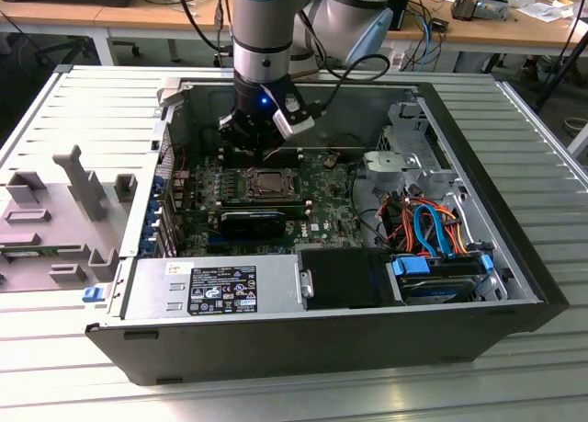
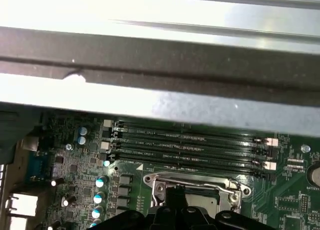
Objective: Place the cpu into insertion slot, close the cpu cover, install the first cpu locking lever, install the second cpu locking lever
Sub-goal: 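Install the first cpu locking lever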
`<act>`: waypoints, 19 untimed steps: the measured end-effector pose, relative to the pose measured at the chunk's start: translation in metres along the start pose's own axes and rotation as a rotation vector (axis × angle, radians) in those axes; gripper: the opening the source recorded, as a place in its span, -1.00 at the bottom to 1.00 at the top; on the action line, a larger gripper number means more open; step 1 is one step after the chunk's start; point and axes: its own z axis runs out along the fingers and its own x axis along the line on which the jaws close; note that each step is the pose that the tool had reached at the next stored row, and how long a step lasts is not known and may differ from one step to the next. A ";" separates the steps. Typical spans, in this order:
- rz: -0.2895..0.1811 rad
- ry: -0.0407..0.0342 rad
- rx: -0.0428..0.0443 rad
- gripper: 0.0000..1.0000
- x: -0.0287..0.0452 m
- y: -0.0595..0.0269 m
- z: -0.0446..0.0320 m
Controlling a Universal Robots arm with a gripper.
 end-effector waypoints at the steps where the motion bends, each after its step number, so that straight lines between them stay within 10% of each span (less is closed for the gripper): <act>1: -0.005 0.0001 0.0000 -0.79 -0.0002 0.0017 0.0007; 19: -0.024 0.0011 0.0011 -0.79 -0.0064 0.0147 0.0104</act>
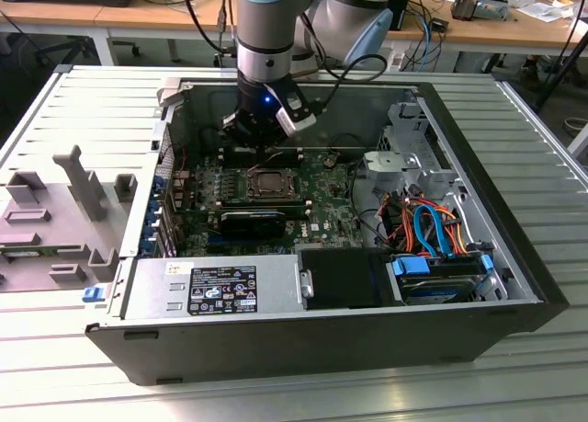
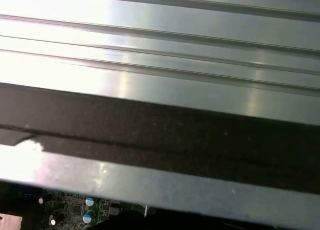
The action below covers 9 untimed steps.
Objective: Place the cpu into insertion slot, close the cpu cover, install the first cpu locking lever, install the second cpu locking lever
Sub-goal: 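Install the first cpu locking lever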
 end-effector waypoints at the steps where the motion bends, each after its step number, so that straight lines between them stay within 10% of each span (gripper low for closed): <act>1: 0.000 0.0000 -0.0001 -0.79 -0.0007 -0.0001 0.0007; 9: -0.002 0.0010 0.0000 -0.79 -0.0090 -0.0015 0.0080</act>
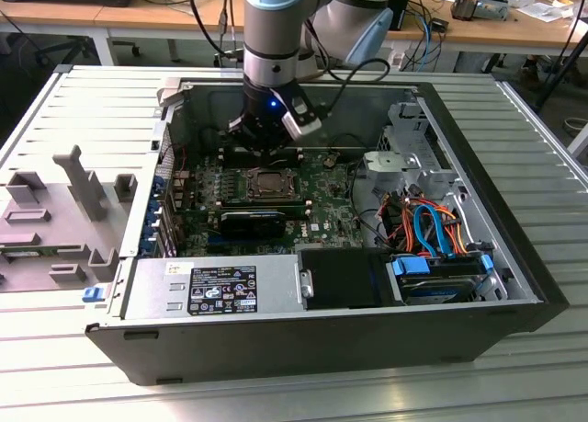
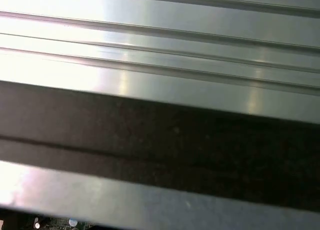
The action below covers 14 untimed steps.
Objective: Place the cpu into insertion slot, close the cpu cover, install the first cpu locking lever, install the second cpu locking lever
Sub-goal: 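Install the first cpu locking lever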
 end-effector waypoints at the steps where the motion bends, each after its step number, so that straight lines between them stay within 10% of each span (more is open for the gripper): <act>1: 0.000 0.0001 0.0000 -0.79 -0.0004 -0.0001 0.0007; 14: 0.000 0.0004 -0.0001 -0.79 -0.0088 -0.0021 0.0052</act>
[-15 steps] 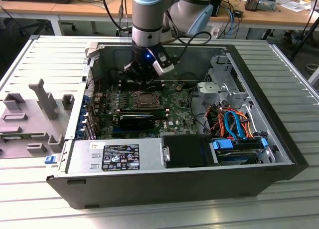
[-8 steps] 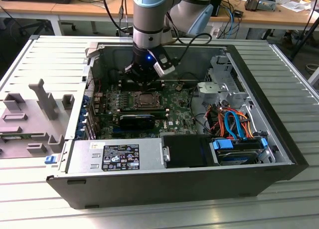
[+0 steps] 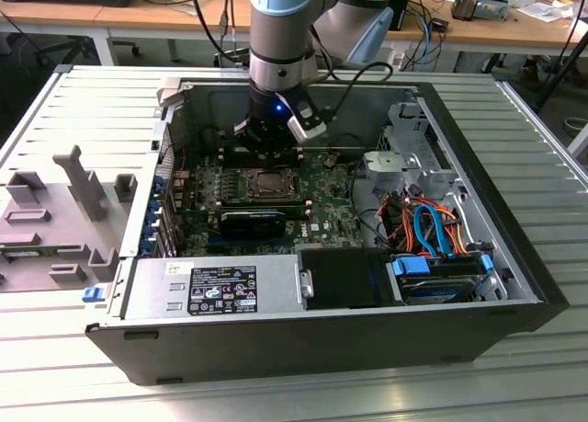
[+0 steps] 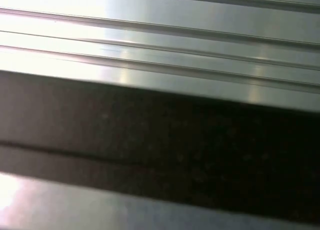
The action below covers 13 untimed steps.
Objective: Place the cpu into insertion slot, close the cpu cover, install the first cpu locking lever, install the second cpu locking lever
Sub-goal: 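Install the first cpu locking lever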
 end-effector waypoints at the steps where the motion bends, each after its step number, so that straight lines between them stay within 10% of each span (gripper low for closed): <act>1: 0.000 0.0001 -0.0001 -0.79 -0.0014 -0.0002 0.0002; 13: 0.000 0.0011 -0.0003 -0.79 -0.0127 -0.0027 0.0010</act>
